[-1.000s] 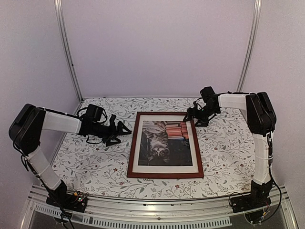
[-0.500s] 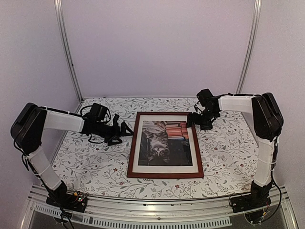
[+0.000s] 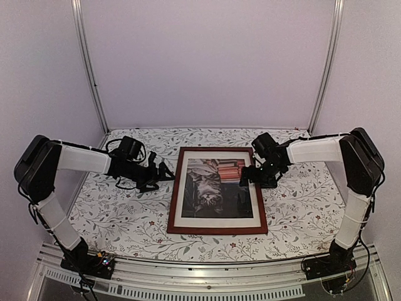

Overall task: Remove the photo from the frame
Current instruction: Move the frame body to the photo.

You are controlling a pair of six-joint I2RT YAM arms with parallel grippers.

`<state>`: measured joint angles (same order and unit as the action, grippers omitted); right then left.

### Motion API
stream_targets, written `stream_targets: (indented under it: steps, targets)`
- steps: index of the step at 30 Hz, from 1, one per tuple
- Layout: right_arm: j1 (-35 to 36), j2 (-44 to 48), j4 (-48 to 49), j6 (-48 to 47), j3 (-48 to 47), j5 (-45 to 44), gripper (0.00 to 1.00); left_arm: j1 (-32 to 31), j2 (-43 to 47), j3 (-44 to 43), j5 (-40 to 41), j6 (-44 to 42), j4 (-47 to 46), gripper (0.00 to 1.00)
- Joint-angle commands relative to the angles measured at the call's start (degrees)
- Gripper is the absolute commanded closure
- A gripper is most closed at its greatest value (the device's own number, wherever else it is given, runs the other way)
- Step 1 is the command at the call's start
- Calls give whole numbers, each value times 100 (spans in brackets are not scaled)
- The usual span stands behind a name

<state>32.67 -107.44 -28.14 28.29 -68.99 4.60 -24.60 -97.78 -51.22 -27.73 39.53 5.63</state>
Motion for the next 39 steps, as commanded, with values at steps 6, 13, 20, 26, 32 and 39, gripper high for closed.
stream_targets:
  steps: [6, 13, 20, 26, 32, 39]
  targets:
    - [411, -80, 467, 473, 28, 126, 6, -74, 94, -69, 236, -190, 244, 1]
    - [699, -404, 476, 499, -430, 262, 6, -78, 211, 28, 855, -408, 616, 1]
    - [762, -606, 392, 445, -644, 178, 6, -75, 326, 191, 1062, -510, 689, 1]
    - [767, -450, 171, 436, -623, -98, 7, -87, 235, 86, 1343, -583, 850, 5]
    - [768, -341, 106, 425, -558, -124, 7, -100, 274, 76, 1502, -552, 919, 5]
    - [768, -166, -18, 490, -352, -432, 7, -111, 287, 173, 1525, -525, 892, 5]
